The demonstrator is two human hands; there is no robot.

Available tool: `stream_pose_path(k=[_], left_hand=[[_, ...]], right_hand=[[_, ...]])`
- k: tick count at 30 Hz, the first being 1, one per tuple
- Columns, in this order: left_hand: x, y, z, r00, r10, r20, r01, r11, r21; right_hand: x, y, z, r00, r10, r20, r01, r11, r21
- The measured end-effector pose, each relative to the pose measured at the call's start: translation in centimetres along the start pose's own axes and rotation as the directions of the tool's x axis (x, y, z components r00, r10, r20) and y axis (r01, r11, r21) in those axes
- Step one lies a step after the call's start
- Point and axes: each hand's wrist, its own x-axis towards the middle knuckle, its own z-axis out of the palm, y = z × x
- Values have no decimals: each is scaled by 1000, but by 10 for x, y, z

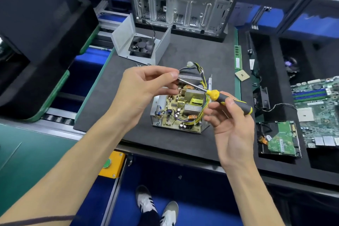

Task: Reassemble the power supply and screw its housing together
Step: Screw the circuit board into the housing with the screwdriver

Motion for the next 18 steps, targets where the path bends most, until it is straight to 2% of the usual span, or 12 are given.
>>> stream_pose_path(k=[3, 8, 11, 18], left_hand=[[2, 2, -6, 997, 25, 74, -34, 991, 131], [3, 2, -9, 986, 18, 166, -48, 983, 177], [3, -2, -7, 988, -2, 153, -15, 993, 114], [4, -4, -3, 975, -136, 174, 158, 981, -116]], right_hand=[[-1, -3, -4, 1000, -15, 1, 15, 1000, -24], [-2, -4, -7, 1000, -7, -12, 7, 1000, -22], [-4, -3, -5, 1000, 4, -22, -3, 1000, 2], [-7, 2, 3, 997, 54, -53, -50, 995, 85]])
